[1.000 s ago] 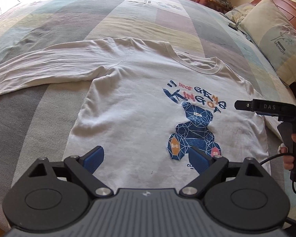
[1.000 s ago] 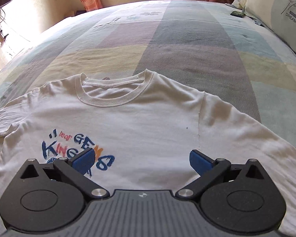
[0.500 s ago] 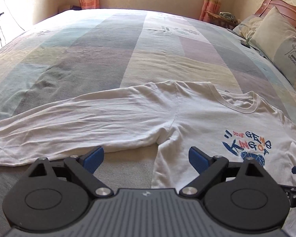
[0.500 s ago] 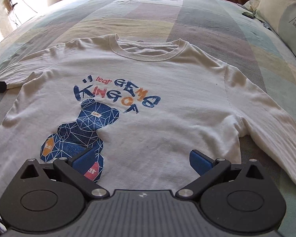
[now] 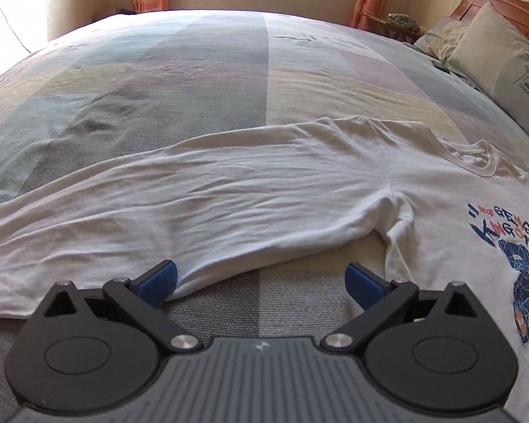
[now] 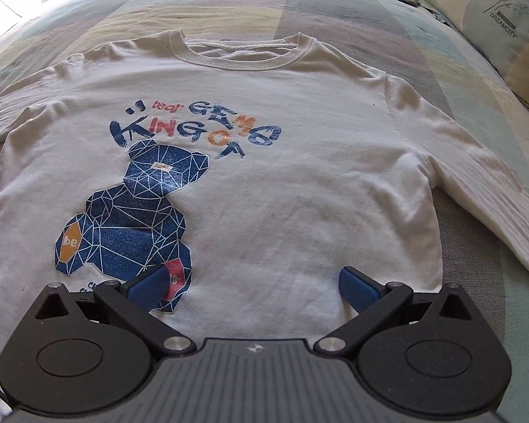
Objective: Fold clothes
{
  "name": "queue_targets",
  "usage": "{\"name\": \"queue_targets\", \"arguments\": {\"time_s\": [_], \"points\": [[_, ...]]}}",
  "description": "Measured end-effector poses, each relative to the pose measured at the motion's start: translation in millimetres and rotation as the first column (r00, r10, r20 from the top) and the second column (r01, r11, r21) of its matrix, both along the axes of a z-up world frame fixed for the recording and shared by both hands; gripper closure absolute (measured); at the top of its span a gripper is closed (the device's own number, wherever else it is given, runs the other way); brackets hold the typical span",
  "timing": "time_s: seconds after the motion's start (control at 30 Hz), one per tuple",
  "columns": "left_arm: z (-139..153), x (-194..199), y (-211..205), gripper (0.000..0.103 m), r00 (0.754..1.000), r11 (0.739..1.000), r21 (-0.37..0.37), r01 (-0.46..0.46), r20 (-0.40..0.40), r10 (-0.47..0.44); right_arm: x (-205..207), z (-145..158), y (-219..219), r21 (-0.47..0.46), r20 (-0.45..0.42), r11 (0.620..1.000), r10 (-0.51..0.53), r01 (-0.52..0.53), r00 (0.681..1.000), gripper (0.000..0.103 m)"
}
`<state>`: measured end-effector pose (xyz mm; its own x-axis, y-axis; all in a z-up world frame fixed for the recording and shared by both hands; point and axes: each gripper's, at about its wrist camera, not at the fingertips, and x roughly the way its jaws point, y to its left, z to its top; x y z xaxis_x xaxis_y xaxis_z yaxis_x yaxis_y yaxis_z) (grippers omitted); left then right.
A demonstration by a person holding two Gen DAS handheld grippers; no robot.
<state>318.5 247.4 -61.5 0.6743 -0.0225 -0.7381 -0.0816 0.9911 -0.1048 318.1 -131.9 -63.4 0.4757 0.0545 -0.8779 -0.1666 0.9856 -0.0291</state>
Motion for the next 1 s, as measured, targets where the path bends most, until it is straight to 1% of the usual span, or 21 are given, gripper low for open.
{"name": "queue_targets", "arguments": {"time_s": [0.13, 0.2, 0.27, 0.33, 0.43, 0.53, 0.6, 0.7, 0.73, 0.8, 0.9, 0.93, 1.0], "points": [[16.8, -6.6, 11.7, 0.002, 0.997, 0.998, -0.011, 0.066, 0.034, -0.066, 0.8, 0.1, 1.0, -0.002, -0.004, 1.0, -0.009, 0.009, 1.0, 0.0], [20.1, 1.9, 25.5, 0.002, 0.998, 1.0, -0.004, 0.024, 0.062, -0.023, 2.4, 0.3, 1.2, -0.002, -0.014, 1.0, -0.01, 0.01, 1.0, 0.0], [14.3, 11.5, 39.7, 0.002, 0.998, 0.999, -0.007, -0.04, 0.05, 0.04, 3.5, 0.5, 1.5, -0.004, -0.021, 1.0, -0.01, 0.009, 1.0, 0.0], [1.4, 16.0, 52.2, 0.002, 0.996, 0.996, -0.021, -0.092, 0.02, 0.092, 4.1, 0.6, 2.0, -0.006, -0.025, 1.0, -0.009, 0.009, 1.0, 0.0], [-12.3, 1.5, 57.3, 0.002, 0.993, 0.993, -0.027, -0.119, 0.024, 0.119, 4.7, 0.8, 2.5, -0.009, -0.03, 1.0, -0.01, 0.009, 0.999, 0.0], [-13.1, -16.3, 53.8, 0.001, 0.996, 0.996, -0.046, -0.078, 0.041, 0.08, 4.0, 0.6, 2.5, -0.01, -0.028, 1.0, -0.014, 0.013, 1.0, 0.0], [-9.6, -17.9, 58.0, 0.001, 0.999, 0.999, -0.043, -0.027, 0.035, 0.029, 2.6, 0.3, 2.6, -0.01, -0.02, 1.0, -0.02, 0.02, 1.0, 0.0], [1.6, -12.7, 76.6, 0.001, 0.998, 0.998, -0.046, -0.048, 0.036, 0.05, 2.3, 0.2, 2.8, -0.011, -0.016, 1.0, -0.024, 0.024, 1.0, 0.0], [5.0, -11.2, 83.2, 0.001, 0.997, 0.997, -0.046, -0.059, 0.038, 0.061, 2.8, 0.3, 2.8, -0.01, -0.018, 1.0, -0.026, 0.025, 1.0, 0.0], [6.2, -10.1, 100.6, 0.001, 0.992, 0.993, -0.047, -0.11, 0.051, 0.112, 2.8, 0.7, 3.1, -0.012, -0.02, 0.999, -0.033, 0.033, 0.999, 0.0], [-5.7, -12.7, 130.4, 0.001, 0.981, 0.977, -0.092, -0.193, 0.017, 0.195, 1.4, 1.0, 4.0, -0.016, -0.018, 0.999, -0.05, 0.05, 0.999, 0.0], [-10.2, -17.2, 138.6, 0.001, 0.977, 0.971, -0.108, -0.212, 0.015, 0.215, 0.6, 1.1, 4.3, -0.017, -0.016, 0.998, -0.057, 0.057, 0.998, 0.0], [-12.5, -31.2, 149.0, 0.001, 0.973, 0.965, -0.144, -0.221, 0.04, 0.228, -0.8, 1.0, 4.5, -0.017, -0.012, 0.998, -0.068, 0.068, 0.998, 0.0]]}}
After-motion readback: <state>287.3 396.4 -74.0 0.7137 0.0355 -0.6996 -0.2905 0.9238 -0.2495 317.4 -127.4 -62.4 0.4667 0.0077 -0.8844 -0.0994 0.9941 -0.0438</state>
